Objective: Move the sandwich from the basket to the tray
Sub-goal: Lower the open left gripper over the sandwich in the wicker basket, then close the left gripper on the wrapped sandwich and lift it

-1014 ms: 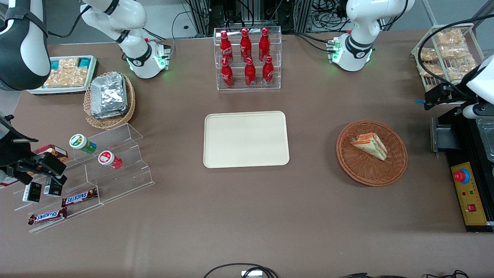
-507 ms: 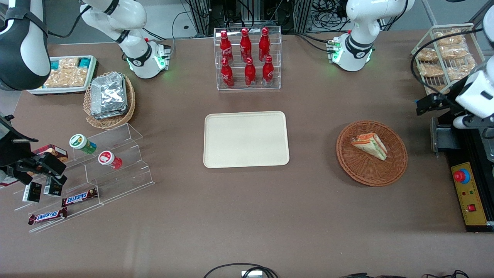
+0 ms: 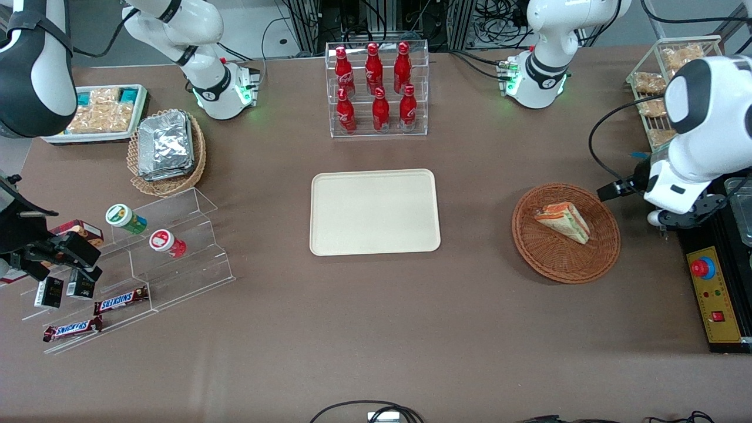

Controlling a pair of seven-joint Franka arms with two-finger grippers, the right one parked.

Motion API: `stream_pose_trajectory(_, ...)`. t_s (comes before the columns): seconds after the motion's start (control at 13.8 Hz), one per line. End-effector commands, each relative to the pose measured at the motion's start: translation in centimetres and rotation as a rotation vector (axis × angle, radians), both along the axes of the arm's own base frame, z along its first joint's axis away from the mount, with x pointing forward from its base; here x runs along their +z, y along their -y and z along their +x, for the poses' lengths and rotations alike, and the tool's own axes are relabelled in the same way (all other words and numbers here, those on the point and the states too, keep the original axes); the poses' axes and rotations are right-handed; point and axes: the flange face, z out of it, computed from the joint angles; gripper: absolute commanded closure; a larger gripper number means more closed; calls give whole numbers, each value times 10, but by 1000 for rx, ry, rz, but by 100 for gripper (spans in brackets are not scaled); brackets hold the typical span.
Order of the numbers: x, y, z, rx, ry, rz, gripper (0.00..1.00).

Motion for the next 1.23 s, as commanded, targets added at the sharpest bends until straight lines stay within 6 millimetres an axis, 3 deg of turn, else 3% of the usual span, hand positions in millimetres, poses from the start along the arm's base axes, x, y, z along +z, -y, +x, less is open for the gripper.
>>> stream_pose_trajectory(0.0, -30, 0, -15, 135, 33, 25, 0)
stream_pose_trajectory(0.72, -126, 15, -6, 514, 64, 53, 0)
stream_pose_trajectory(0.8, -136, 23, -8, 522, 65, 54, 0)
stream_pose_trajectory(1.16, -174, 23, -29, 547, 71, 50, 0)
